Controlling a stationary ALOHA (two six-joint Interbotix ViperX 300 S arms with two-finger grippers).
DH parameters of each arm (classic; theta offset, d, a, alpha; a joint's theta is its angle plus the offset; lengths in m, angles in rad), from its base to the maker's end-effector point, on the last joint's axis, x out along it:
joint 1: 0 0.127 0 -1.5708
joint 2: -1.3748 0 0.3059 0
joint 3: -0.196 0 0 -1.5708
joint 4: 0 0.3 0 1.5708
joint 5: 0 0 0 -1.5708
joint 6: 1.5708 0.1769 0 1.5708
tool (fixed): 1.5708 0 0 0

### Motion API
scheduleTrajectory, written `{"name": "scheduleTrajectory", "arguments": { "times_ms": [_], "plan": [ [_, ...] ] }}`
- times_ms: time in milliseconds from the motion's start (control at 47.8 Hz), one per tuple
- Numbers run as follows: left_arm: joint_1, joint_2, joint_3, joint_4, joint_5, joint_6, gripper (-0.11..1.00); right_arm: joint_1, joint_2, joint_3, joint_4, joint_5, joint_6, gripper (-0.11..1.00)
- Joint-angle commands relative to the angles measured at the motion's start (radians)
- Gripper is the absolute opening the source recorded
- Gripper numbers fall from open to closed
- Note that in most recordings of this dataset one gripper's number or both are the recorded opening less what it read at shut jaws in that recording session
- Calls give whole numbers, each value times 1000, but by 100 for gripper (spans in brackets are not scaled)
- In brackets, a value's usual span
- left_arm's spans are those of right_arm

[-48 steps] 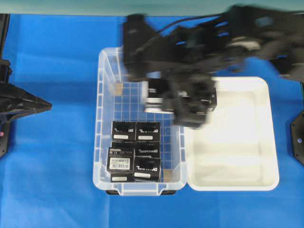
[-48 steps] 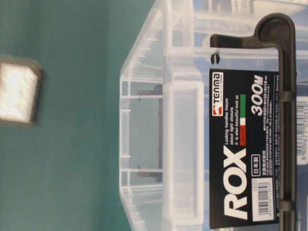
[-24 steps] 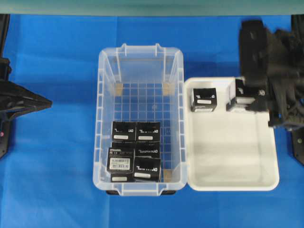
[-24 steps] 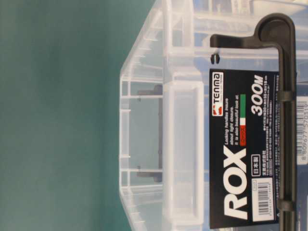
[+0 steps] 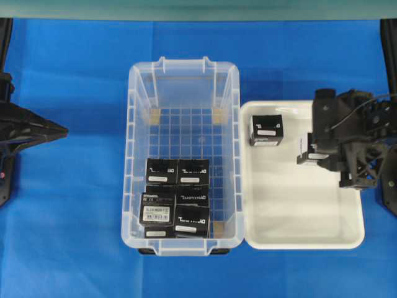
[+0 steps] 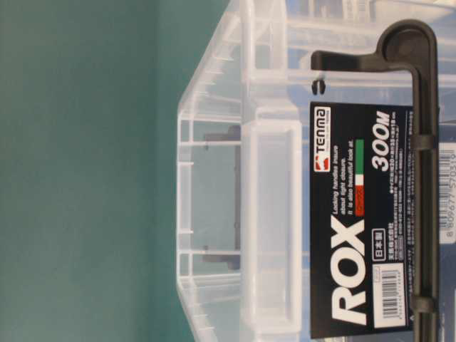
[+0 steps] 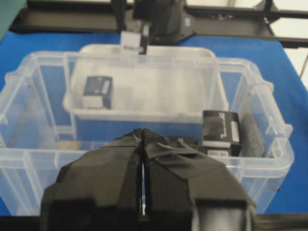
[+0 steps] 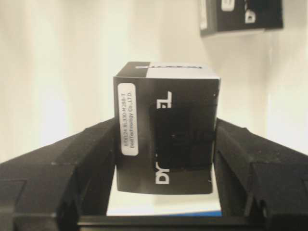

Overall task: Pick the box from inside the plastic case
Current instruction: 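Lower the box beside the other box in the tray and open the gripper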

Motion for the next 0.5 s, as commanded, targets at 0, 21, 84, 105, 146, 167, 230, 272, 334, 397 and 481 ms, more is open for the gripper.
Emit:
{"name": "scheduleTrajectory", "arguments": {
  "times_ms": [0,21,84,105,146,167,230,272,334,397,481],
  "plan": [
    [3,6,-29,3,-6,-2,-4,-28,37,15,-3,-46,-11,61],
    [2,6,-29,3,-6,-2,-4,-34,46,18,-3,-52,-17,61],
    [3,8,-31,3,-6,-2,-4,-52,83,18,-3,-83,-48,61],
    [2,8,-32,3,-6,-2,-4,-57,95,17,-3,-92,-58,61],
    [2,8,-32,3,-6,-2,-4,-64,120,15,-3,-109,-80,61],
    [3,6,-34,3,-6,-2,-4,-69,132,15,-3,-117,-91,61],
    [5,8,-34,3,-6,-2,-4,-81,169,9,-3,-138,-121,61],
    [5,8,-34,3,-6,-2,-4,-89,192,5,-3,-146,-137,61],
    [5,6,-35,3,-6,-2,-4,-103,225,-8,-3,-153,-158,61],
    [5,6,-34,3,-6,-2,-4,-118,249,-15,-3,-158,-167,61],
    [6,8,-35,3,-6,-2,-4,-140,268,-20,-3,-170,-172,61]
  ]
}}
